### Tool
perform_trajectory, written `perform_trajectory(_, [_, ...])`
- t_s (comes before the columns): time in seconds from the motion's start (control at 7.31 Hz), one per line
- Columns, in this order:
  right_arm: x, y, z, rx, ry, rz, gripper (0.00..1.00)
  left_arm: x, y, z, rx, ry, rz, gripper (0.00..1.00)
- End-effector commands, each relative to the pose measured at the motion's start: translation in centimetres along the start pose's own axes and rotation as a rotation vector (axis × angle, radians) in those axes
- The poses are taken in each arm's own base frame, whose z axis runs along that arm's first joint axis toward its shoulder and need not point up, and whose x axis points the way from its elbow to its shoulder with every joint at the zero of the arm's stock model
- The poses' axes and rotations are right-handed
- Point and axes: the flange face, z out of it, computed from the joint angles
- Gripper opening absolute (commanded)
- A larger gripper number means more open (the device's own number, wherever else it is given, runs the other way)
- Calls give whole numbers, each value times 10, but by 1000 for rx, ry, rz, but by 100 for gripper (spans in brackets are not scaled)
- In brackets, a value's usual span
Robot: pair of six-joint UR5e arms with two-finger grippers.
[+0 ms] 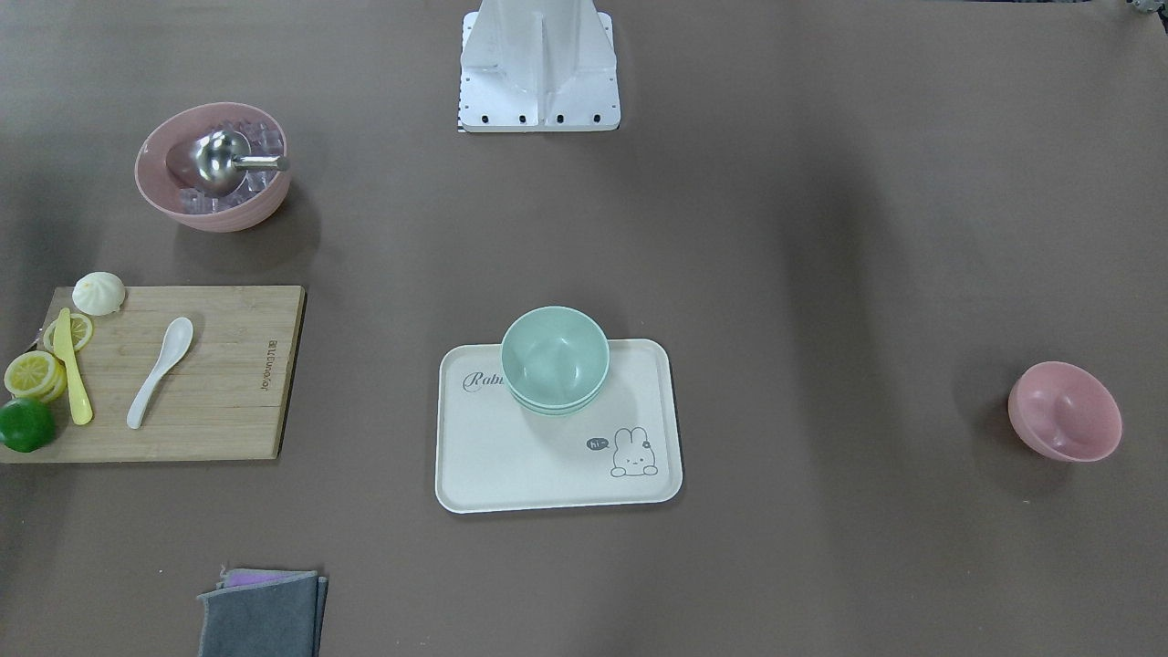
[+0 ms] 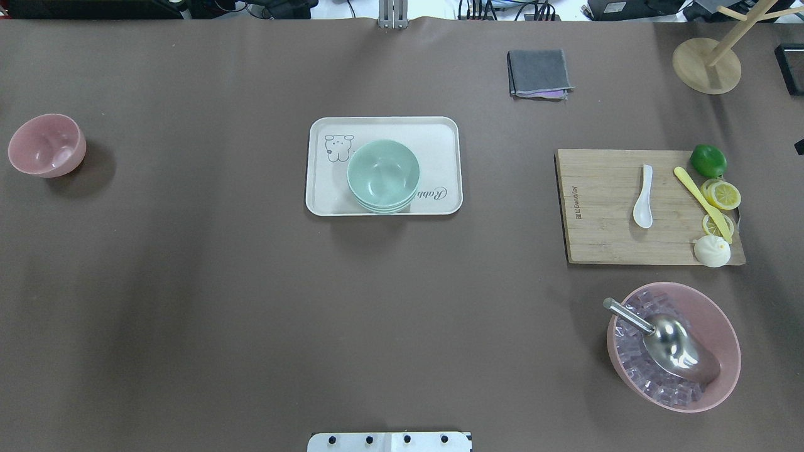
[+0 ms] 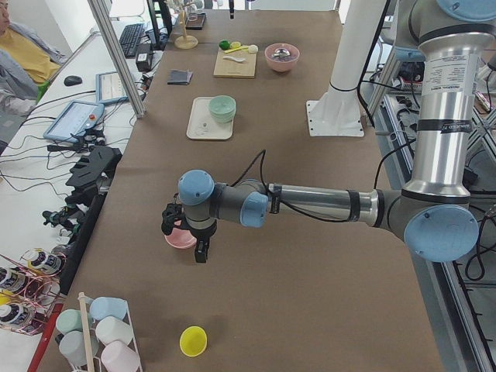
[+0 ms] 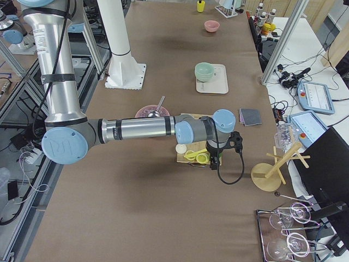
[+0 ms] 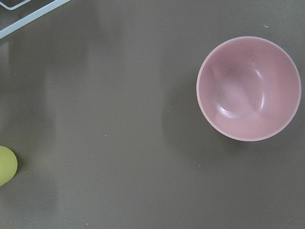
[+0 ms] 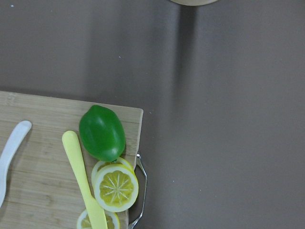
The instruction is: Stack pink bowl on green and place spoon
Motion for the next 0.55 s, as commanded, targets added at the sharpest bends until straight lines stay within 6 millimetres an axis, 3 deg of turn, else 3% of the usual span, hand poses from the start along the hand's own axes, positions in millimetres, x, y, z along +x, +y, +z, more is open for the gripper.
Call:
perform_trajectory(0.0, [4, 10, 2, -6, 12, 4, 100, 4, 1, -4, 12, 2, 16, 99])
perform_trajectory(0.41, [10, 10, 2, -3, 69, -74, 100, 11, -1, -8, 17, 9, 19, 99])
